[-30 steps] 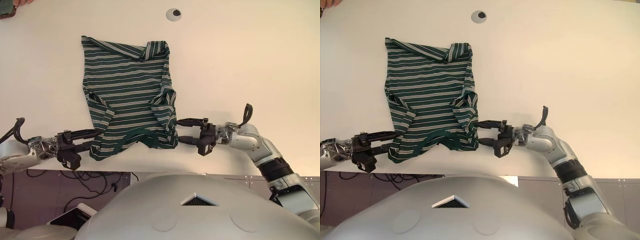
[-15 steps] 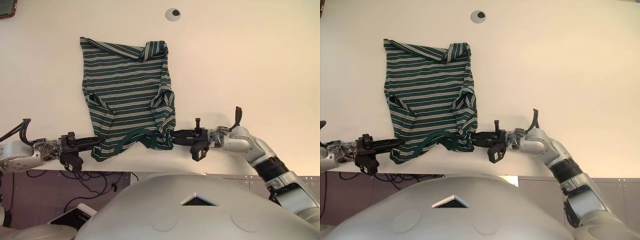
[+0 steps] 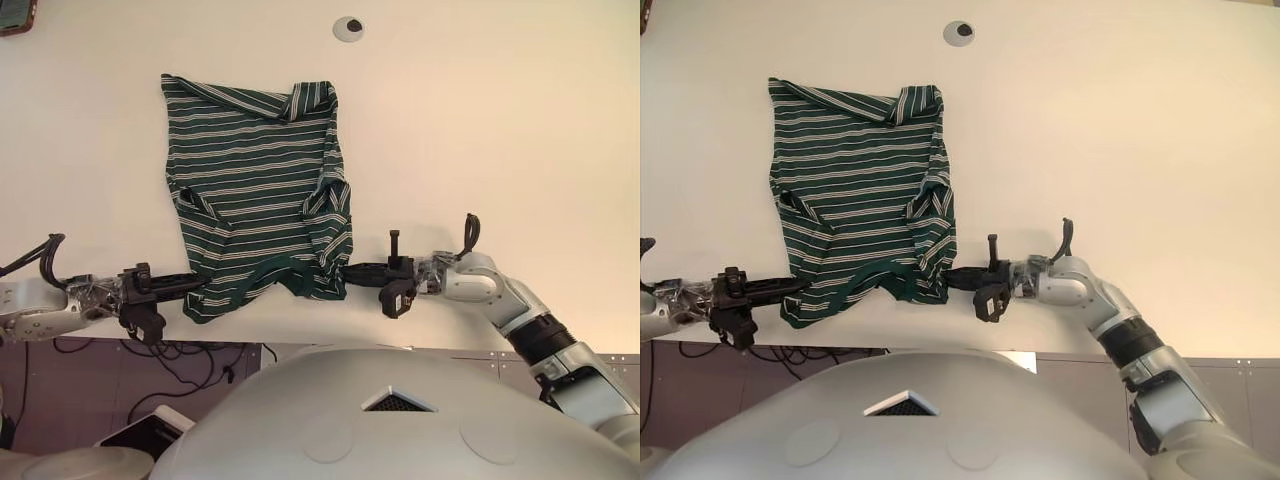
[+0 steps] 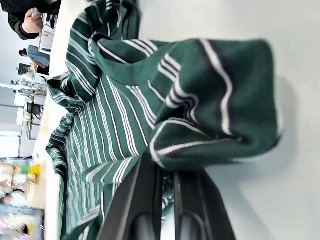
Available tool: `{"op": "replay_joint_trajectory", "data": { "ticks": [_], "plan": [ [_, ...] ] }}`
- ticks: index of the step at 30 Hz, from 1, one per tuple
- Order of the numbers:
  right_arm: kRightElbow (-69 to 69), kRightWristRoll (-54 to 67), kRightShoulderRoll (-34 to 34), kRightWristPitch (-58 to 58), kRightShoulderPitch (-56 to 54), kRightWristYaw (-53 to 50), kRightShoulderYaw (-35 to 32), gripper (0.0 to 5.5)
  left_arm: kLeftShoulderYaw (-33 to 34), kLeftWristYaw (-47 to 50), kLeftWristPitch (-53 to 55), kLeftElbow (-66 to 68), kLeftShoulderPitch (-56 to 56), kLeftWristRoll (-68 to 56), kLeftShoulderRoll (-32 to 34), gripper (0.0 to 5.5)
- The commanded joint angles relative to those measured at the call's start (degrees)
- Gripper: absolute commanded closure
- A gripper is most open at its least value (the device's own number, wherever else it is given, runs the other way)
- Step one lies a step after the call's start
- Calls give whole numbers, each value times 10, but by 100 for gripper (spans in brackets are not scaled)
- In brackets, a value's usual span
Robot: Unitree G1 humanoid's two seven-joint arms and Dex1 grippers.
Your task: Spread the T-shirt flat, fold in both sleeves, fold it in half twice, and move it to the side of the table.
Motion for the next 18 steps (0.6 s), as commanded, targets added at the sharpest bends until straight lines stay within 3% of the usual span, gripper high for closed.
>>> {"op": "replay_joint_trajectory", "data": {
  "ticks": [1,3,6,12,18],
  "plan": [
    [-130,339,-76,219,31,170,-25,550,-143,-515,357,-153,50,-578,60,547],
    [-176,454,-110,278,43,221,-67,550,-124,-699,492,-250,49,-779,134,549],
    [-215,554,-135,314,62,260,-128,550,-50,-756,475,-285,10,-906,143,549],
    [-231,623,-135,351,85,291,-201,550,18,-792,388,-300,69,-968,64,549],
    [-283,690,-127,423,141,337,-291,550,132,-958,441,-341,131,-1088,-21,549]
  ]
}}
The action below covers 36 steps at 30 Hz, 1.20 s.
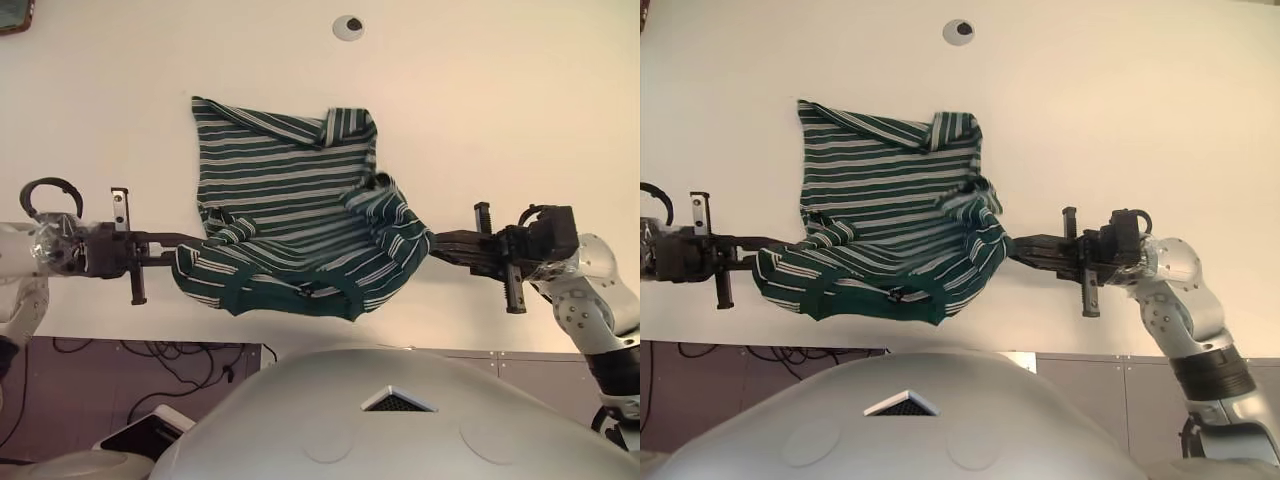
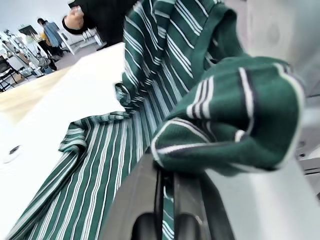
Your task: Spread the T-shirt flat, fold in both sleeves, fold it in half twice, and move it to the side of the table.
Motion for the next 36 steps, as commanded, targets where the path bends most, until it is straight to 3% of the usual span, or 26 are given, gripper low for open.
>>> {"op": "replay_joint_trajectory", "data": {
  "ticks": [1,6,13,19,29,31,32,36],
  "plan": [
    [-50,59,5,47,34,28,-62,550,75,-85,36,-53,46,-63,-35,549],
    [-116,88,19,100,56,5,-113,550,139,-92,86,-117,78,-72,-66,549],
    [-81,-19,87,148,-70,-123,-81,550,140,60,216,-45,-69,66,-173,549],
    [61,-133,145,142,-150,-144,-46,550,109,193,328,90,-222,199,-265,549],
    [347,-293,221,140,-247,-216,-35,550,37,205,397,382,-363,384,-347,549],
    [378,-299,239,141,-270,-226,-45,550,48,212,394,422,-378,395,-356,549],
    [399,-297,249,146,-287,-230,-54,527,63,222,401,440,-389,391,-358,514],
    [479,-304,281,147,-350,-267,-85,472,113,246,452,482,-431,372,-362,464]
  ]
}}
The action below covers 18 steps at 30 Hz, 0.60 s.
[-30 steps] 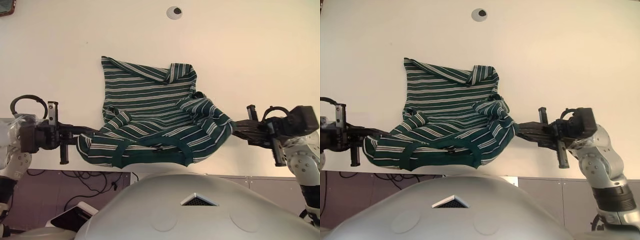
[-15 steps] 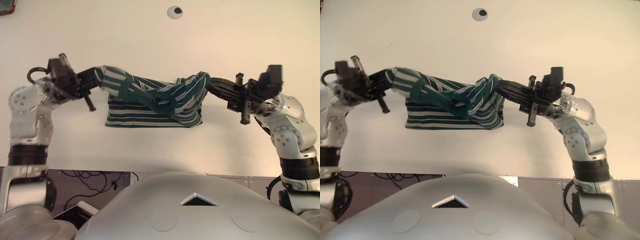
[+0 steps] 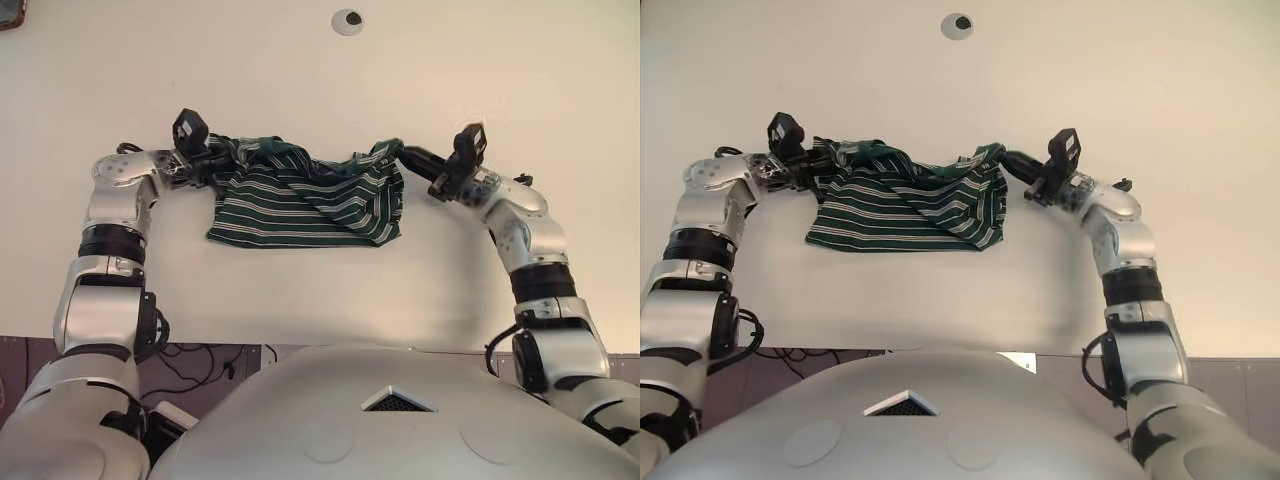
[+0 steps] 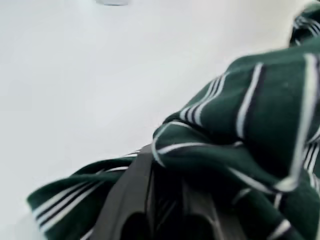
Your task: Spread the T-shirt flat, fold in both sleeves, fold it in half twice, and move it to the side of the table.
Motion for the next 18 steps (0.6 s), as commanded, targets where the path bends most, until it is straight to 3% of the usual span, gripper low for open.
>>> {"op": "replay_joint_trajectory", "data": {
  "ticks": [1,6,9,15,18],
  "plan": [
    [71,-15,33,3,-60,-42,-32,447,35,33,50,38,-34,4,-1,440],
    [127,-44,47,-24,-95,-73,-52,375,77,84,97,87,-78,3,-11,377],
    [68,-45,52,-75,-67,-39,-53,327,137,70,162,104,-100,-48,-14,336],
    [-66,-82,82,-187,1,18,14,287,216,86,207,148,-103,-83,10,262],
    [-77,-162,88,-265,-2,-2,62,287,239,66,148,119,-68,-85,23,246]
  ]
}}
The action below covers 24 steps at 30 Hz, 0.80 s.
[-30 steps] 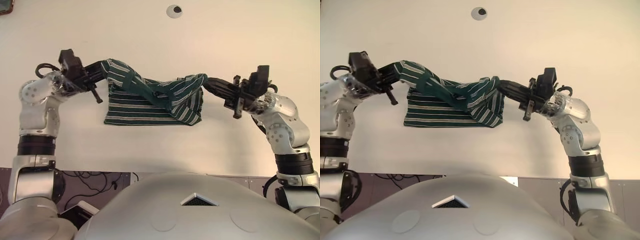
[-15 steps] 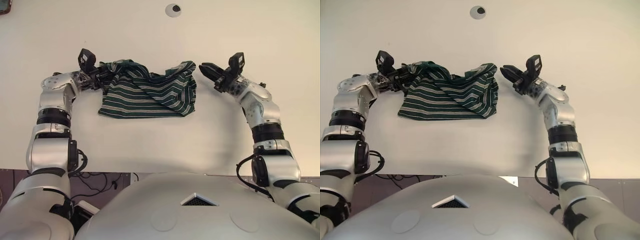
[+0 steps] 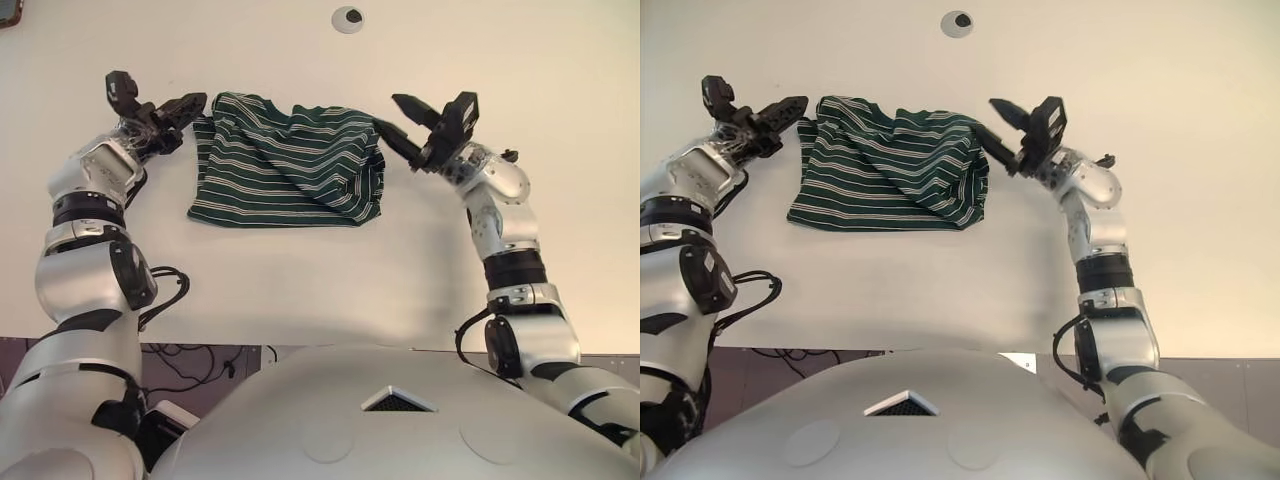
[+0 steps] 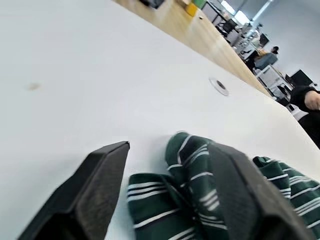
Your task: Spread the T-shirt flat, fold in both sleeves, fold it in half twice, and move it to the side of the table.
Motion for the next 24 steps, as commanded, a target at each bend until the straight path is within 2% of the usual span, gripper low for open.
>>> {"op": "replay_joint_trajectory", "data": {
  "ticks": [1,4,6,7,9,12,16,21,24],
  "plan": [
    [-18,-115,6,-102,-9,-31,62,287,34,-24,-98,-53,48,-3,21,246],
    [17,-215,1,-151,-32,-93,95,287,44,-66,-256,-238,141,-6,-2,246],
    [56,-252,0,-158,-56,-130,100,287,6,-94,-331,-379,226,19,-12,246],
    [76,-264,0,-157,-68,-146,100,287,-23,-94,-378,-425,261,57,-11,246],
    [123,-290,-8,-154,-97,-175,101,287,-106,-30,-505,-454,310,241,13,246],
    [170,-310,-22,-150,-118,-194,103,287,-189,88,-582,-424,317,467,53,246],
    [201,-341,-48,-140,-125,-175,125,287,-280,246,-559,-315,274,658,110,246],
    [246,-411,-87,-151,-120,-131,192,287,-377,407,-496,-169,211,785,159,246],
    [246,-431,-116,-173,-103,-87,233,287,-422,456,-525,-109,194,808,188,246]
  ]
}}
